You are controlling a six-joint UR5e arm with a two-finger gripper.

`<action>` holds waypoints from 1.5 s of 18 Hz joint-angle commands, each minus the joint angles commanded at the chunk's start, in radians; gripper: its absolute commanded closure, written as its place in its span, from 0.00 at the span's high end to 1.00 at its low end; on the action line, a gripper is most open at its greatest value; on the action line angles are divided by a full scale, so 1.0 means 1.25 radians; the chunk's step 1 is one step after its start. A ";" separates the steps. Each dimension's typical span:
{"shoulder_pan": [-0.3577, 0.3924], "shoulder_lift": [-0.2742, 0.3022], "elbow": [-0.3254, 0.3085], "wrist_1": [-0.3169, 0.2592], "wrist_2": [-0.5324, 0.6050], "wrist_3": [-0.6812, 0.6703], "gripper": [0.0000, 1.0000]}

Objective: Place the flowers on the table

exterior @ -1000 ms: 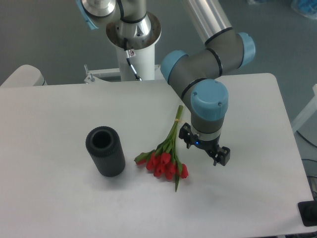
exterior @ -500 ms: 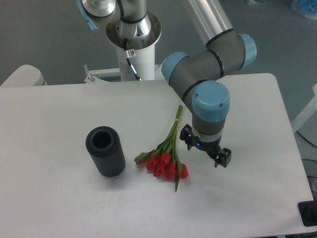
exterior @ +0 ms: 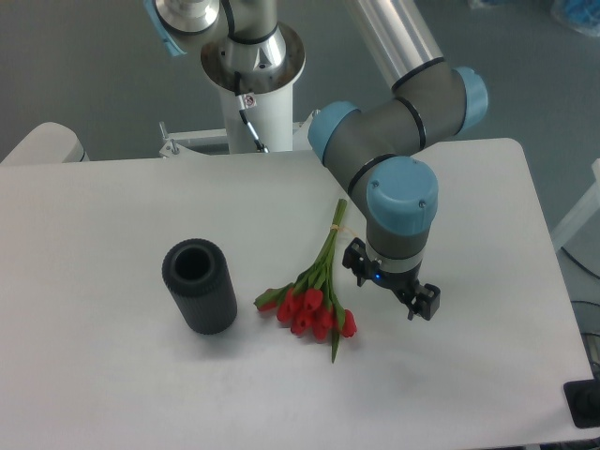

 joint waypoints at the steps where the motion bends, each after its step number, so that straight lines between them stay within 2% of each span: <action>1: 0.000 -0.005 0.001 0.000 0.000 0.026 1.00; 4: 0.001 -0.025 0.013 0.001 0.000 0.120 1.00; 8: 0.006 -0.039 0.016 0.002 -0.001 0.191 1.00; 27: 0.010 -0.045 0.006 0.007 0.001 0.209 1.00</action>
